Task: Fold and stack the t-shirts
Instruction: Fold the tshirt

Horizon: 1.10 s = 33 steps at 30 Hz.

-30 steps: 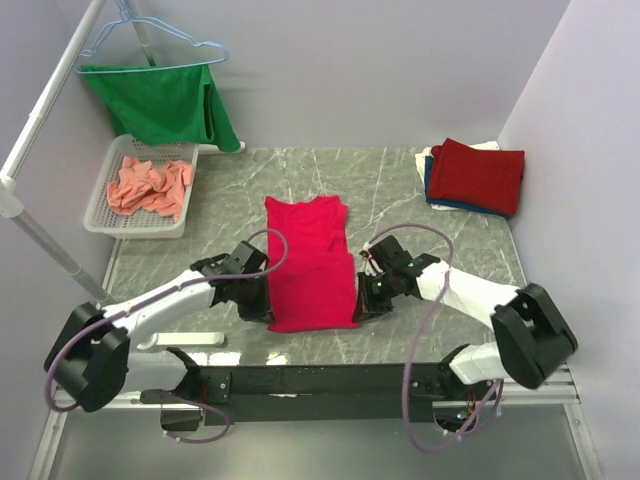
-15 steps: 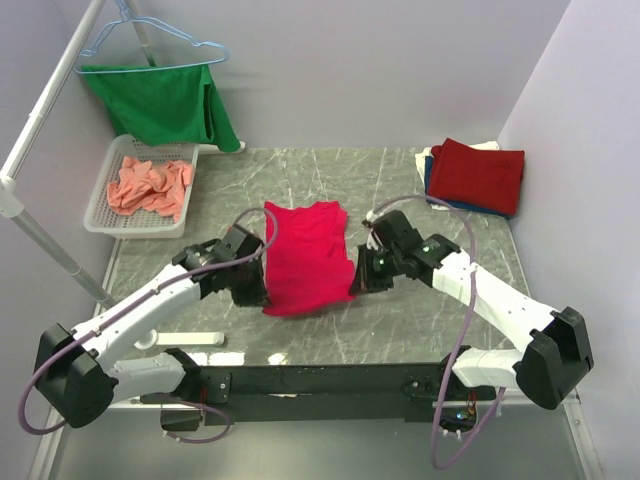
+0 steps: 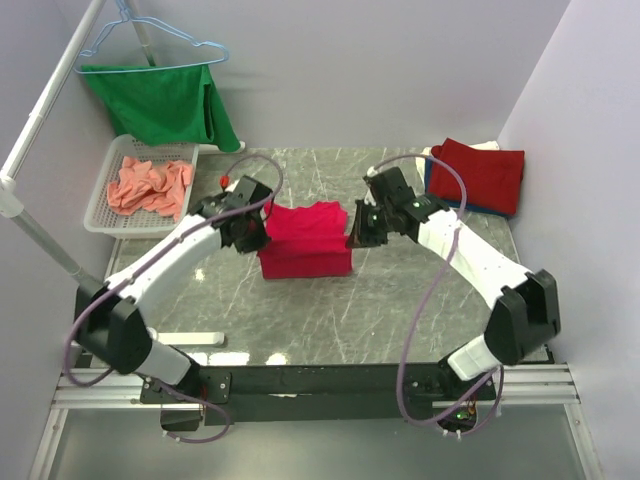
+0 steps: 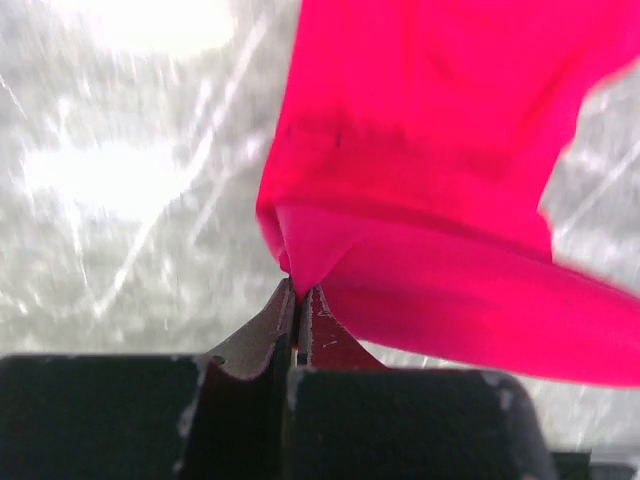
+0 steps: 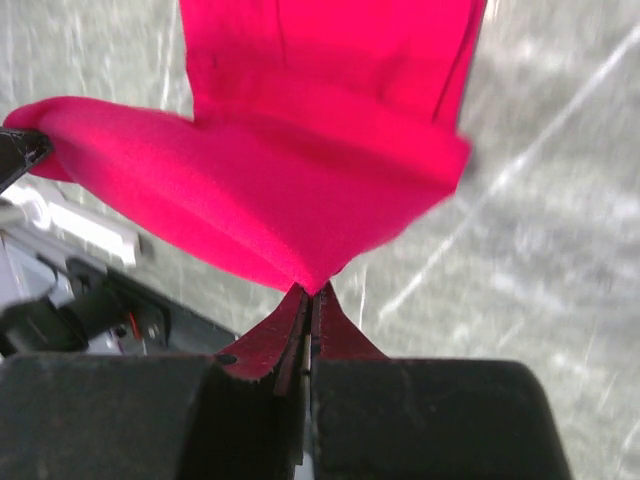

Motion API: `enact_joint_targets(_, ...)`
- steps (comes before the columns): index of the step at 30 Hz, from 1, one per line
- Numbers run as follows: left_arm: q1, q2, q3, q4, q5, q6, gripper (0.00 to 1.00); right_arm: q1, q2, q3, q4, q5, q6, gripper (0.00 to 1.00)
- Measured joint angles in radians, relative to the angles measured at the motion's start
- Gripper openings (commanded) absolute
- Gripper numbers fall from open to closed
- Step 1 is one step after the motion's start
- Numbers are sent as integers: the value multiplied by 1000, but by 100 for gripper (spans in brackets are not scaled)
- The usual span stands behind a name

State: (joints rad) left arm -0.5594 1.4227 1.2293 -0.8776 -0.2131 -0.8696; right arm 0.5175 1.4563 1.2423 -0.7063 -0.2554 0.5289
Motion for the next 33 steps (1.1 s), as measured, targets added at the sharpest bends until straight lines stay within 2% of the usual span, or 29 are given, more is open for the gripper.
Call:
enact_joint_targets(10, 125, 303, 259, 50, -37, 110, 1, -66, 283, 201, 67, -9, -7, 0)
enact_joint_targets(20, 195, 594, 530, 55, -19, 204, 1, -126, 570, 496, 57, -8, -10, 0)
enact_joint_targets(24, 217, 705, 649, 53, 5, 238, 2, -146, 654, 567, 50, -12, -10, 0)
enact_joint_targets(25, 222, 731, 677, 50, 12, 247, 4, -150, 672, 578, 48, -15, -10, 0)
enact_joint_targets(27, 231, 782, 735, 48, 32, 267, 18, -154, 694, 587, 45, -16, -10, 0)
enact_joint_targets(28, 235, 805, 761, 47, 41, 278, 26, -156, 703, 587, 41, -18, -10, 0)
enact_joint_targets(29, 239, 827, 784, 47, 51, 290, 42, -158, 709, 587, 37, -18, -9, 0)
enact_joint_targets(30, 243, 843, 801, 48, 55, 304, 46, -159, 713, 589, 31, -18, -9, 8)
enact_joint_targets(32, 252, 870, 824, 51, 58, 326, 55, -162, 719, 593, 29, -18, -7, 18)
enact_joint_targets(33, 257, 877, 826, 56, 58, 333, 57, -165, 721, 595, 29, -18, -5, 27)
